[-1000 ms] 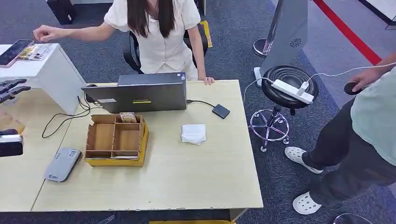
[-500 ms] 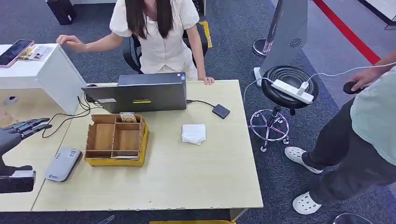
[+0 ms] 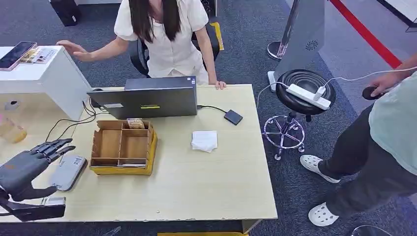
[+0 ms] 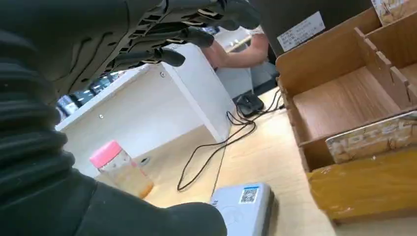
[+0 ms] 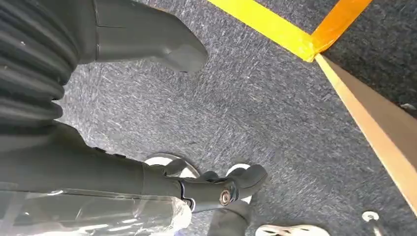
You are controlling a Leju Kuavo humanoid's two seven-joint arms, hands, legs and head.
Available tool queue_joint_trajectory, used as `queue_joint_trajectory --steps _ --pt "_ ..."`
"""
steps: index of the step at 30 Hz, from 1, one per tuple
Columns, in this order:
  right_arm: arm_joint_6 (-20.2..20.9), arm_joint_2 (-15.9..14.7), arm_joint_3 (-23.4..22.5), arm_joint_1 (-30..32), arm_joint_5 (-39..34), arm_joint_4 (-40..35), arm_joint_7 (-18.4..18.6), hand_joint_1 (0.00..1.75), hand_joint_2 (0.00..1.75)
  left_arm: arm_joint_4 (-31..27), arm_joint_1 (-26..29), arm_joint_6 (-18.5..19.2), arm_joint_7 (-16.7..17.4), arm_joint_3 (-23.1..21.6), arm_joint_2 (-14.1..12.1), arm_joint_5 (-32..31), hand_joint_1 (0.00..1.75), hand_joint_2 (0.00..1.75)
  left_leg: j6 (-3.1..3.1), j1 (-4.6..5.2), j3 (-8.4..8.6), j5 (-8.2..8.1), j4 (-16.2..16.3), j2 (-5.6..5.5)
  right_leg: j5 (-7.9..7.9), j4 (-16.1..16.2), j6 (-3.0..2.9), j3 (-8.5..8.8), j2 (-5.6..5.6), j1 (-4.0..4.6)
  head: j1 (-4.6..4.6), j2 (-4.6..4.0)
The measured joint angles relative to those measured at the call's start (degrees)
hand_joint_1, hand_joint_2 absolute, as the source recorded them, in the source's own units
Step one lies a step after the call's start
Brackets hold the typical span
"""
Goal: Pass the card to the sensor for recognition and then transmit it.
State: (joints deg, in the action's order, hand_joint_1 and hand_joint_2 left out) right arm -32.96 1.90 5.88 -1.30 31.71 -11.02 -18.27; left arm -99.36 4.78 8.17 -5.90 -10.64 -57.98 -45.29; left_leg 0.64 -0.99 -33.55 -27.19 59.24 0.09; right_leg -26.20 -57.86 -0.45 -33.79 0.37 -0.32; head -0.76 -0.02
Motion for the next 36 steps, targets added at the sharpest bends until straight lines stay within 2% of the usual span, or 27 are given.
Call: queue_joint_trajectory --steps 4,7,10,14,20,30,36 --pt "-0.1 0.0 -0.4 0.0 -0.2 0.0 0.3 0.0 1.75 0.6 -0.5 -2.3 2.1 -0.8 6.1 -4.7 0.0 1.75 0.0 0.02 0.0 0.0 0.0 -0.01 0.0 0.0 0.0 0.0 -0.02 -0.01 -0.02 0.0" --pt "-0.2 0.1 -0.6 0.1 -0.3 0.1 0.3 0.0 1.75 1.6 -1.1 -3.7 3.5 -1.4 11.8 -7.5 0.0 1.75 -0.02 0.05 0.0 -0.01 0.0 -0.03 0.01 0.0 0.01 0.0 -0.03 -0.05 0.04 0.0" --pt "-0.2 0.2 -0.8 0.2 -0.3 0.1 0.3 0.0 1.75 2.4 -1.3 -4.7 4.5 -2.3 15.7 -9.7 0.0 1.75 -0.02 0.05 0.0 -0.01 0.0 -0.02 0.01 0.0 0.01 -0.02 -0.02 -0.04 0.04 0.0" --pt "-0.2 0.3 -1.1 0.3 -0.3 0.2 0.5 0.0 1.75 3.3 -2.0 -5.5 5.2 -3.1 19.3 -10.5 0.0 1.75 -0.03 0.06 0.0 -0.02 0.0 -0.03 0.0 0.0 0.01 -0.02 -0.03 -0.04 0.02 0.0" --pt "-0.2 0.3 -1.5 0.5 -0.3 0.2 0.5 0.0 1.75 5.2 -3.7 -6.0 7.0 -3.8 23.3 -12.5 0.0 1.75 -0.03 0.05 0.0 -0.02 0.0 -0.02 0.01 0.0 0.01 -0.03 -0.02 -0.04 0.04 0.0" --pt "-0.2 0.4 -1.8 0.6 -0.3 0.2 0.5 0.0 1.75 7.5 -5.6 -7.7 8.7 -3.9 27.1 -16.3 0.0 1.75 -0.03 0.05 -0.01 -0.01 0.0 -0.03 0.01 0.0 0.01 -0.03 -0.03 -0.04 0.04 0.0" --pt "-0.2 0.4 -1.8 0.7 -0.2 0.2 0.5 0.0 1.75 9.1 -7.0 -8.3 9.6 -3.9 28.4 -19.0 0.0 1.75 -0.03 0.05 0.0 -0.01 0.0 -0.03 0.01 0.0 0.01 -0.03 -0.02 -0.04 0.04 0.0"
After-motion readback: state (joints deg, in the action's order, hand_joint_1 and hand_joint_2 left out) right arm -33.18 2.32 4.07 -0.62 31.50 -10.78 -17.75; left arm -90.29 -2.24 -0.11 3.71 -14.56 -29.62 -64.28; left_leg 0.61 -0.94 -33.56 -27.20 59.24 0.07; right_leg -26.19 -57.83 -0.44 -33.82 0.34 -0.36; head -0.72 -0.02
